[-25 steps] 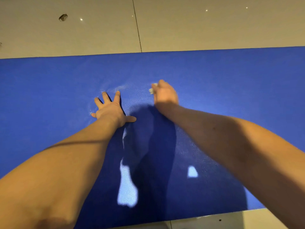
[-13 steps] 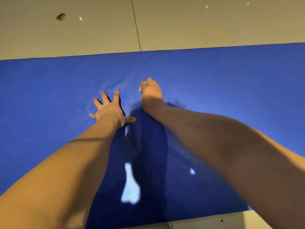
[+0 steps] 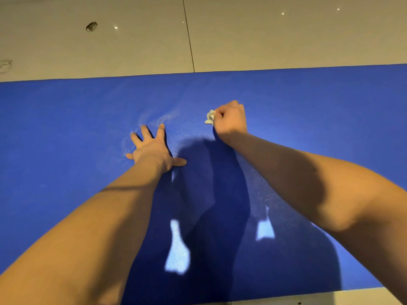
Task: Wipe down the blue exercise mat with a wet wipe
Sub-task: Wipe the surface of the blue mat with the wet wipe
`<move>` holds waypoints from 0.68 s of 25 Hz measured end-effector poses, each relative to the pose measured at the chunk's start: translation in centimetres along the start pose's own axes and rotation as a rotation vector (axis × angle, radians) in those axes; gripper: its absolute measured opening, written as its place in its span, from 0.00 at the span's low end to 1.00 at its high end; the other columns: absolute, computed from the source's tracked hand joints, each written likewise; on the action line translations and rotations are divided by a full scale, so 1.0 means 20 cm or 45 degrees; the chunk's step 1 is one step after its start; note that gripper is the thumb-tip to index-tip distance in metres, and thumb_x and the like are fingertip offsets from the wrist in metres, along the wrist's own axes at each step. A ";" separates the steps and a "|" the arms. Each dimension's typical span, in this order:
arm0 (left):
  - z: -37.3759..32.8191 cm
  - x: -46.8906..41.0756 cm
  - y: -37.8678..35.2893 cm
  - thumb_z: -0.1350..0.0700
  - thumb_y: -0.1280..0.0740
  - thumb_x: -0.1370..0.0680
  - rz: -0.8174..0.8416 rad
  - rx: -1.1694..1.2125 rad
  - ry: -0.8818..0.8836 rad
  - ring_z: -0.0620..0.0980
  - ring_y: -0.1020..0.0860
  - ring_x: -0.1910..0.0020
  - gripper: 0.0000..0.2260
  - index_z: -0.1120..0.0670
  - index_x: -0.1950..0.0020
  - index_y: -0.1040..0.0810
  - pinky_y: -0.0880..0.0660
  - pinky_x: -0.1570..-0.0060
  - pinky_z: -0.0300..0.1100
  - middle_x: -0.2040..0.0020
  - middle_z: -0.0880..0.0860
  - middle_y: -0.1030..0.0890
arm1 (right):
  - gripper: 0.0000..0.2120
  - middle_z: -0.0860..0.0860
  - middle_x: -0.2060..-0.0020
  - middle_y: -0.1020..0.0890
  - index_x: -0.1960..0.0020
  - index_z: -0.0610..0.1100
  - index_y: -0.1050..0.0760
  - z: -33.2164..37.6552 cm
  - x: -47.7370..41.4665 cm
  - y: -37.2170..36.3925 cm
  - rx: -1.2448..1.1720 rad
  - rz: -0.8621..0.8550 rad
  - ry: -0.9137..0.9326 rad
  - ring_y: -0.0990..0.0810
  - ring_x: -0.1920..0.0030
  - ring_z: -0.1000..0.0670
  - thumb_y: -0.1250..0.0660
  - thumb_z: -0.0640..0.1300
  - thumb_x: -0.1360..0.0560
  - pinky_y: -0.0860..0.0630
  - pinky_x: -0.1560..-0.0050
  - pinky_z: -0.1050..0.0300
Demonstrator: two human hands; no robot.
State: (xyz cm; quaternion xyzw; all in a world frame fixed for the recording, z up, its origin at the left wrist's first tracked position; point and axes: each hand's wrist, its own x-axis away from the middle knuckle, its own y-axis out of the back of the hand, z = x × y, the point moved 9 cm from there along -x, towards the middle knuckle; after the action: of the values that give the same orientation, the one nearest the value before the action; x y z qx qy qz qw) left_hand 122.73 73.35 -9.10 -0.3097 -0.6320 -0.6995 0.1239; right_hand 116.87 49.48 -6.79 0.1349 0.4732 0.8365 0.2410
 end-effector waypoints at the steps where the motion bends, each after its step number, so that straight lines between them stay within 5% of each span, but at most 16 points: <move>1: 0.00 0.00 0.00 0.29 0.23 0.40 0.001 -0.001 0.001 0.62 0.58 0.21 0.60 0.37 0.20 0.59 0.33 0.35 0.71 0.20 0.50 0.59 | 0.14 0.54 0.54 0.27 0.62 0.47 0.24 -0.03 -0.01 0.01 -0.027 -0.004 -0.080 0.25 0.51 0.52 0.43 0.37 0.22 0.27 0.50 0.59; 4: 0.00 0.01 0.00 0.29 0.23 0.40 0.002 -0.001 0.000 0.62 0.58 0.21 0.60 0.37 0.20 0.58 0.33 0.35 0.71 0.20 0.50 0.58 | 0.09 0.51 0.48 0.28 0.48 0.43 0.24 -0.03 -0.01 0.03 -0.131 -0.013 -0.215 0.23 0.55 0.50 0.41 0.35 0.22 0.25 0.51 0.54; 7: 0.00 0.01 0.00 0.29 0.22 0.40 -0.005 0.009 0.000 0.62 0.57 0.21 0.61 0.37 0.20 0.58 0.34 0.35 0.71 0.20 0.50 0.59 | 0.08 0.46 0.47 0.26 0.50 0.41 0.22 0.04 0.01 -0.04 -0.114 0.064 -0.050 0.25 0.49 0.46 0.40 0.37 0.23 0.27 0.51 0.54; 10: 0.00 0.01 0.01 0.29 0.23 0.40 0.001 0.006 0.006 0.62 0.58 0.21 0.61 0.37 0.20 0.59 0.34 0.35 0.71 0.19 0.49 0.59 | 0.05 0.51 0.53 0.29 0.56 0.38 0.26 0.06 0.07 -0.13 -0.156 0.113 0.080 0.27 0.53 0.54 0.40 0.37 0.24 0.31 0.56 0.56; 14: 0.01 0.02 0.01 0.28 0.24 0.39 -0.023 -0.009 -0.009 0.62 0.57 0.21 0.60 0.37 0.20 0.59 0.33 0.35 0.70 0.19 0.50 0.59 | 0.09 0.52 0.51 0.26 0.47 0.43 0.22 0.01 -0.01 -0.10 0.081 0.138 0.170 0.26 0.53 0.52 0.40 0.41 0.23 0.31 0.55 0.55; 17: 0.01 0.01 0.01 0.28 0.24 0.39 -0.029 0.002 -0.024 0.62 0.57 0.21 0.59 0.37 0.19 0.59 0.34 0.34 0.70 0.19 0.50 0.59 | 0.12 0.52 0.51 0.25 0.43 0.41 0.21 -0.24 -0.14 0.10 0.083 0.016 -0.144 0.21 0.51 0.43 0.40 0.40 0.21 0.27 0.55 0.53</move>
State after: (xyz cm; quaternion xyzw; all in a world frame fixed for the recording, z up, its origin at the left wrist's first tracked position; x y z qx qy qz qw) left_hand 122.64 73.61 -8.81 -0.3088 -0.6371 -0.6976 0.1102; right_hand 116.47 43.75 -7.56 0.1926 0.4851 0.8131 0.2577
